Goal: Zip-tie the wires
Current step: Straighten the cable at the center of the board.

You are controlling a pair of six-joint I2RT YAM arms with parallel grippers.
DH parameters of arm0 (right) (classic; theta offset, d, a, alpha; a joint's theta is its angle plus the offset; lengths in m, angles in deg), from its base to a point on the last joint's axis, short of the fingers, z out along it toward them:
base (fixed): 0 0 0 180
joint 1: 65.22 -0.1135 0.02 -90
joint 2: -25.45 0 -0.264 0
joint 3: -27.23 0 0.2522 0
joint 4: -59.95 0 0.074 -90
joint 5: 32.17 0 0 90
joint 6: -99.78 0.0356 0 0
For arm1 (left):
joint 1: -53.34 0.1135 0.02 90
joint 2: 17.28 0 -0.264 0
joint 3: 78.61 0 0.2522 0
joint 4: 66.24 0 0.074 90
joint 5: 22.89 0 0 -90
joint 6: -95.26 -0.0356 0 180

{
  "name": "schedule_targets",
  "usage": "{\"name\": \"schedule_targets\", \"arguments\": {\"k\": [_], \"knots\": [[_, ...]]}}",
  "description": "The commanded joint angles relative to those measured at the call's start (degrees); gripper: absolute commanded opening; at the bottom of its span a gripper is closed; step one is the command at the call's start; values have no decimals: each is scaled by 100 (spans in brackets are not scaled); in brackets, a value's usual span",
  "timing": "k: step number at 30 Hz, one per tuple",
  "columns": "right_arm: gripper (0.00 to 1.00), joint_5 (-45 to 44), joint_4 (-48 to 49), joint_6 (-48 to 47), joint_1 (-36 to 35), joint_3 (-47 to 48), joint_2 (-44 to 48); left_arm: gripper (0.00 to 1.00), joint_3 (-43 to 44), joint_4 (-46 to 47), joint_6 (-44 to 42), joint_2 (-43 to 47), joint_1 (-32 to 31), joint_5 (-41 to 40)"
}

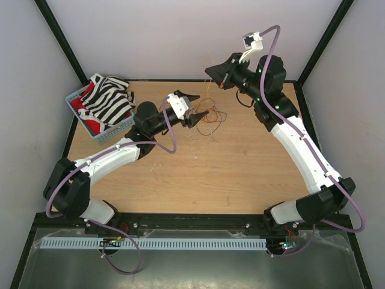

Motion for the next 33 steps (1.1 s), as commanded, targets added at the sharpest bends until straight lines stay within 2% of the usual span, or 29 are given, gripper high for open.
{"name": "schedule_targets", "arguments": {"k": [1, 7, 10, 15, 21, 23, 25, 28, 30, 33], "knots": [[0, 139, 278, 143, -12, -49, 0, 68, 25, 175, 30, 86, 52, 28], [0, 194, 286, 167, -10, -75, -9, 72, 82, 180, 20, 57, 45, 30], [0, 213, 322, 187, -13, -101, -16, 65, 96, 176, 17, 26, 43, 81], [0, 171, 331, 160, -16, -128, -36, 44, 66, 175, 16, 19, 43, 141], [0, 111, 323, 97, -9, -165, -43, 2, -35, 162, -17, 75, 43, 98], [0, 45, 303, 29, -11, -181, -31, 0, -125, 116, 26, 128, 56, -35], [8, -31, 273, -49, -11, -215, -5, 0, -206, -58, 243, 228, 105, -233], [31, -172, 196, -242, -10, -304, 20, 0, -242, -576, 826, 529, 354, -689], [45, -310, 111, -410, -15, -363, 42, 0, -274, -956, 1364, 814, 671, -765], [59, -415, 75, -500, -11, -482, 79, 0, -411, -1264, 2124, 1331, 1324, -662]]}}
